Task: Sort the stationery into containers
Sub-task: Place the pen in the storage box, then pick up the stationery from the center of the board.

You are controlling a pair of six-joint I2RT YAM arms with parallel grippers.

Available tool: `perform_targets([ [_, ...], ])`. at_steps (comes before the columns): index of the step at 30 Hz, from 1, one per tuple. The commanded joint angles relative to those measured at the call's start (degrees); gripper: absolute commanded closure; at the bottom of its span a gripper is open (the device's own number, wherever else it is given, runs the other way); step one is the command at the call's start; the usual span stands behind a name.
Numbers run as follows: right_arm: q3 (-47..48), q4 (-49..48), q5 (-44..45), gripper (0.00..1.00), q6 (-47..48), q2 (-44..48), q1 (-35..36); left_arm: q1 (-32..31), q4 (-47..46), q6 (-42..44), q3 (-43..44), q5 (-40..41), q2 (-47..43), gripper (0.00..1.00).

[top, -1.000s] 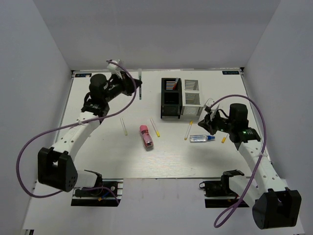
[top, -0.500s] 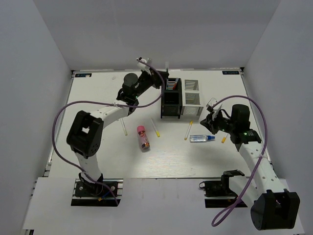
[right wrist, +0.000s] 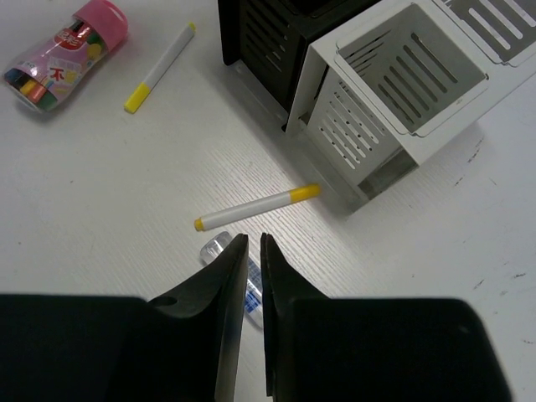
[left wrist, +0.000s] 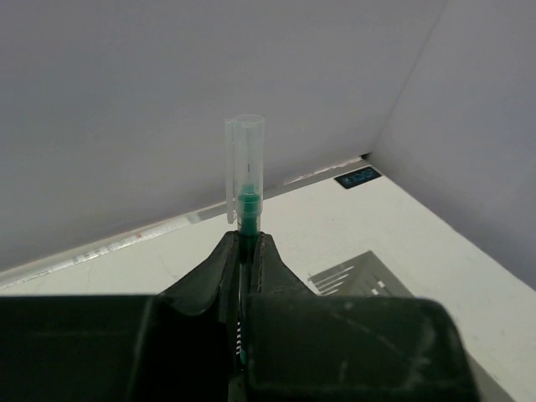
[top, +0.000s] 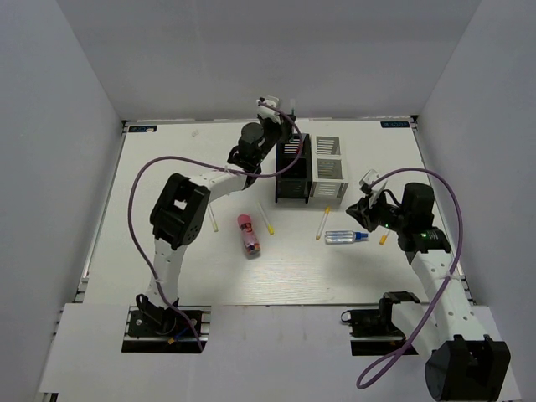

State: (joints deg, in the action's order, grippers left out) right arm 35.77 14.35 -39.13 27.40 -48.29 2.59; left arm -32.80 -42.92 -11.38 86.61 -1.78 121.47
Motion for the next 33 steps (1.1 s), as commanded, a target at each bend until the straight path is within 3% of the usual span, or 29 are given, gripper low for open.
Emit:
perform_targets([
  [1,-0.35,-1.69,-2.00,0.82,-0.06,0.66,-0.83,-1.13,1.17,3.02,5.41,4.41,0.69,1.00],
  [5,-0.79,-1.61,-2.96,0.77,-0.06,0.74,-1.54,-1.74,3.45,4.78,6.03,5.91,1.93,0.94],
  [7,-0.70,-1.78,-3.31,0.65,-0.06,0.74,-1.80,-1.74,4.07,4.78,5.51,7.14,1.93,0.89],
  [8,-0.70,-1.78,-3.40,0.55,-0.15,0.40,-1.80,-1.74,4.07,5.39,4.72,7.75,1.93,0.80],
  [10,-0.61,-1.69,-3.40,0.50,-0.41,0.13,-1.80,-2.27,4.07,5.40,3.66,7.76,1.15,0.69],
  [12,-0.53,-1.61,-3.41,0.45,-0.33,-0.66,-1.89,-2.27,4.07,5.40,2.60,7.76,0.35,0.47],
  [15,-0.17,-1.08,-3.23,0.43,-0.15,-1.45,-1.97,-2.27,4.68,5.40,1.38,7.24,-1.58,0.29],
  [20,1.32,1.91,-3.40,0.45,2.29,-4.00,-3.47,-2.80,8.72,5.40,-0.73,6.53,-8.34,0.12],
  [22,1.58,4.36,-2.88,0.45,4.93,-5.58,-3.29,-2.80,15.38,4.79,-1.53,6.53,-14.13,0.05],
  [24,0.97,5.07,-3.40,0.43,13.80,-6.46,-3.12,-2.28,25.36,4.78,-3.10,6.53,-18.53,0.00],
  [27,1.05,7.97,-1.48,0.43,27.30,-8.30,-3.12,-1.04,39.00,1.53,-3.11,5.91,-26.97,0.00],
  [28,2.10,10.41,-1.91,0.43,30.14,-9.00,-3.20,-1.04,48.97,2.05,-2.42,7.22,-28.47,0.00],
  [31,4.56,18.22,-3.13,0.43,43.04,-13.48,-3.03,-1.04,66.48,-0.56,-1.71,12.14,-32.95,0.00],
  [33,6.50,25.06,-4.54,0.41,50.45,-17.18,-3.12,-0.51,71.63,-1.89,-5.46,12.67,-37.06,0.00],
])
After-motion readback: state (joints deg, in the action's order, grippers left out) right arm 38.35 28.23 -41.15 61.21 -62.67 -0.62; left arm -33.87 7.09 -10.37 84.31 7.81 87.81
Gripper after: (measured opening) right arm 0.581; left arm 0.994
